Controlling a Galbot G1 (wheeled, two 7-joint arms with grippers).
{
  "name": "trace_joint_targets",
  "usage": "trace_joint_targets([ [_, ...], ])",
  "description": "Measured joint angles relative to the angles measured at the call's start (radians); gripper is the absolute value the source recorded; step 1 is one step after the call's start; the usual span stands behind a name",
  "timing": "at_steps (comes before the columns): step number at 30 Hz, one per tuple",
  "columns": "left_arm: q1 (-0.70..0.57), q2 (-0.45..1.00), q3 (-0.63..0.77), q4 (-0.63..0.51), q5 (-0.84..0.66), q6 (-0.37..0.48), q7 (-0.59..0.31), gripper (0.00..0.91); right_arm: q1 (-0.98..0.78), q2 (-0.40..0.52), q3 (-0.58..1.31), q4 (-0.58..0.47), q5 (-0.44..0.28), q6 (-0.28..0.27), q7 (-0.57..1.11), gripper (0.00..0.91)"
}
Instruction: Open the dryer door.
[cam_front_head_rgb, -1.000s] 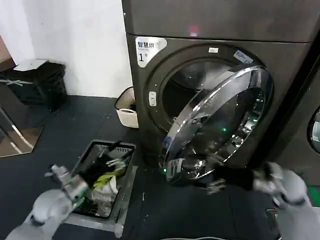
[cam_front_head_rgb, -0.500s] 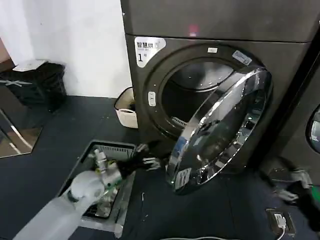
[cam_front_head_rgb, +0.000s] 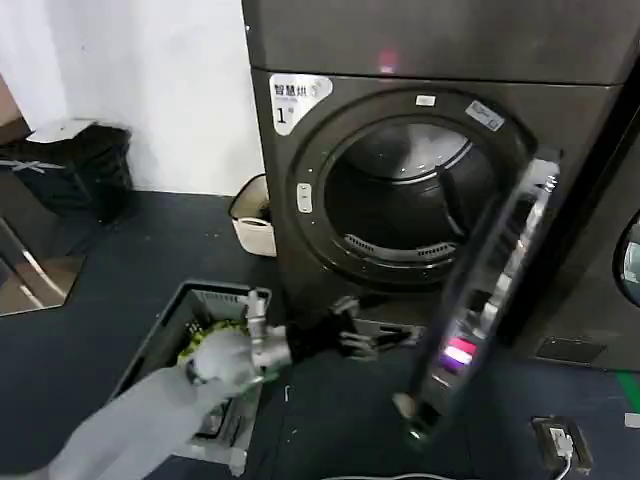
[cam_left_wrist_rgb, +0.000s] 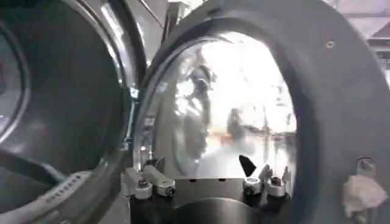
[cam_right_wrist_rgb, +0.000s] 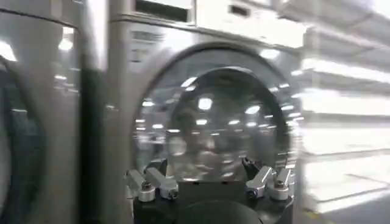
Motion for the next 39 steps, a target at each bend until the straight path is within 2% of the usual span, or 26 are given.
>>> trace_joint_targets([
  [2, -0.034, -0.023, 0.043, 0.011, -0.005, 0.000, -0.012, 0.907, -0.007, -0.007, 0.044, -0.008, -0.019, 0.017, 0.019, 0.907],
  [5, -0.082, -0.065, 0.107, 0.035, 0.006, -0.010, -0.036, 0.907, -0.019, -0.020, 0.111, -0.023, -0.051, 0.013, 0.044, 0.907],
  [13, -0.192, -0.198, 0.207, 0.118, 0.006, -0.009, -0.092, 0.907, -0.069, -0.047, 0.276, -0.058, -0.043, -0.038, 0.067, 0.907],
  [21, -0.264, -0.327, 0.250, 0.207, 0.013, -0.009, -0.128, 0.907, -0.088, -0.046, 0.370, -0.055, -0.044, -0.099, 0.124, 0.907],
  [28, -0.286, -0.436, 0.270, 0.296, 0.059, -0.020, -0.155, 0.907, -0.103, -0.058, 0.422, -0.068, -0.045, -0.091, 0.127, 0.907],
  [39, -0.319, -0.585, 0.285, 0.416, 0.171, -0.038, -0.253, 0.907, -0.113, -0.068, 0.453, -0.086, -0.046, -0.074, 0.134, 0.907],
])
